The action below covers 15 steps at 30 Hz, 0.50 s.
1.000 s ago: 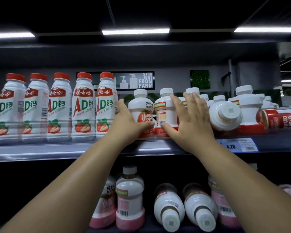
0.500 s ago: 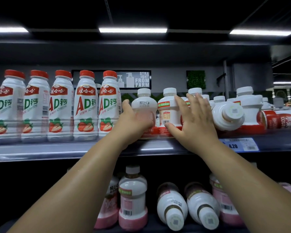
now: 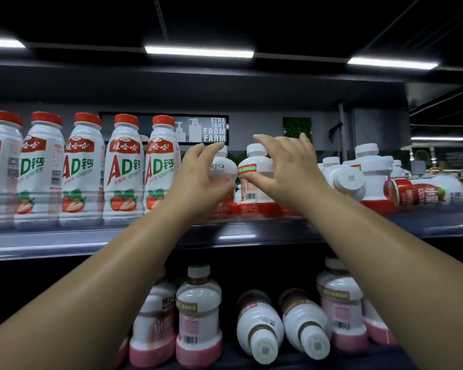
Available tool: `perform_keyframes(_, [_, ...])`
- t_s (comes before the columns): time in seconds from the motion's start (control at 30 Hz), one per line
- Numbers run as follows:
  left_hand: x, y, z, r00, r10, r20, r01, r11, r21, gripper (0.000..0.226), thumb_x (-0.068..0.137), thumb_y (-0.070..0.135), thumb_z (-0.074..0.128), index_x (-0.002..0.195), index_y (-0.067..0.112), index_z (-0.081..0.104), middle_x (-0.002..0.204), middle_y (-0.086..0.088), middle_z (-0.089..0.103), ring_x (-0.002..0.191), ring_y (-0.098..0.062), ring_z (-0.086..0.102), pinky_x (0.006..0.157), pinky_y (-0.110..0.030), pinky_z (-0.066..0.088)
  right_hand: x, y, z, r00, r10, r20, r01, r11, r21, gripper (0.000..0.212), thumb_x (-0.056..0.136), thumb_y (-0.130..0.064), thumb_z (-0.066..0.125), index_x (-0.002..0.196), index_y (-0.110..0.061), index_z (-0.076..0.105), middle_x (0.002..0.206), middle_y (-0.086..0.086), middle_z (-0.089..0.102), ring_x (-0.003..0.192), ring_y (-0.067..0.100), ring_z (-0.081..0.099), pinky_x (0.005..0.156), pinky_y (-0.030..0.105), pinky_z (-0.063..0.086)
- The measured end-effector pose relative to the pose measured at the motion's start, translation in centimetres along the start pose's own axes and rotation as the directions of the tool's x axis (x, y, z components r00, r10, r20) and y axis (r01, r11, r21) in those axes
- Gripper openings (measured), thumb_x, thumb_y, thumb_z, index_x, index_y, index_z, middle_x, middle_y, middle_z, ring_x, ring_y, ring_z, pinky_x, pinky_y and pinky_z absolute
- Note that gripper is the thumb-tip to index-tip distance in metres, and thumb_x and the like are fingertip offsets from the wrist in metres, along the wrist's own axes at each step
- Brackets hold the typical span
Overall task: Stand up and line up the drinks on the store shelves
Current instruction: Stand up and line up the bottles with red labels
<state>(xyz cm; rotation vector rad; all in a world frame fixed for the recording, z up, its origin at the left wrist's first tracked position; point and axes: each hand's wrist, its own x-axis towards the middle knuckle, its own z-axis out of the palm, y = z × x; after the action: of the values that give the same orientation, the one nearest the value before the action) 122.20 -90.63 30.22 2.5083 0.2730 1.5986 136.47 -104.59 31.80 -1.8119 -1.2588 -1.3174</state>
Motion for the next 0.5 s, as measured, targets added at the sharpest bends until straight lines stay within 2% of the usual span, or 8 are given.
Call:
perform_keyframes(0.1, [1.6,0.4,-1.0,1.0,0.012,0.021,-0.013,0.999,0.046,0.068,0.086,0.041,0.07,0.146,0.037,0.037,0.155,0.001,0.029,0.142,-0.019,0.029,0.114,-0.037,0.027,2.6,-0.9,-2.1,0.979,0.04,0.198,-0.037,0.999,-0.014,0.078,0.085,-0.07,0.058,0.15,-0.033,0.036,0.14,0.005,0.051,0.128,0.027,0.048,0.115,0.047,0.03])
perform_keyframes(0.2, [2.6,0.7,-1.4,0.998,-0.026,0.061,0.022,0.997,0.07,0.055,0.089,0.042,0.067,0.14,0.039,0.046,0.153,0.002,0.034,0.139,-0.02,0.035,0.111,-0.042,0.036,4.4,-1.4,-2.8,0.953,0.134,0.273,-0.126,0.991,-0.048,0.086,0.08,-0.079,0.055,0.151,-0.035,0.033,0.15,0.006,0.044,0.13,0.031,0.049,0.104,0.046,0.041])
perform_keyframes(0.23, [2.8,0.7,-1.4,0.997,-0.032,0.073,0.026,0.996,0.082,0.048,0.089,0.041,0.067,0.135,0.038,0.052,0.152,0.002,0.037,0.138,-0.021,0.037,0.107,-0.04,0.037,4.9,-1.5,-2.8,0.94,0.156,0.302,-0.138,0.987,-0.082,0.088,0.078,-0.082,0.054,0.149,-0.034,0.036,0.149,0.005,0.046,0.129,0.029,0.05,0.103,0.045,0.043])
perform_keyframes(0.3, [2.9,0.7,-1.3,0.996,-0.035,0.088,0.025,0.993,0.114,0.037,0.089,0.04,0.067,0.126,0.037,0.06,0.151,0.001,0.039,0.137,-0.021,0.038,0.099,-0.034,0.036,5.3,-1.7,-2.4,0.913,0.172,0.369,-0.124,0.981,-0.15,0.086,0.072,-0.085,0.057,0.138,-0.031,0.049,0.135,0.0,0.058,0.115,0.025,0.056,0.095,0.042,0.048])
perform_keyframes(0.4, [2.7,0.6,-1.2,0.997,-0.025,0.073,0.014,0.989,0.146,0.035,0.09,0.039,0.068,0.124,0.034,0.062,0.15,0.001,0.039,0.136,-0.02,0.039,0.098,-0.032,0.036,5.6,-1.5,-2.0,0.902,0.158,0.401,-0.125,0.986,-0.106,0.07,0.068,-0.074,0.071,0.119,-0.028,0.056,0.11,-0.004,0.062,0.094,0.019,0.057,0.079,0.036,0.05])
perform_keyframes(0.5, [2.6,0.6,-1.3,0.998,-0.024,0.058,0.016,0.99,0.139,0.034,0.09,0.037,0.067,0.124,0.032,0.063,0.149,0.001,0.04,0.134,-0.021,0.04,0.101,-0.033,0.037,6.1,-0.6,-3.1,0.867,0.106,0.487,-0.186,0.975,0.119,0.054,0.074,-0.045,0.08,0.12,-0.028,0.057,0.114,-0.001,0.062,0.092,0.017,0.061,0.078,0.035,0.055])
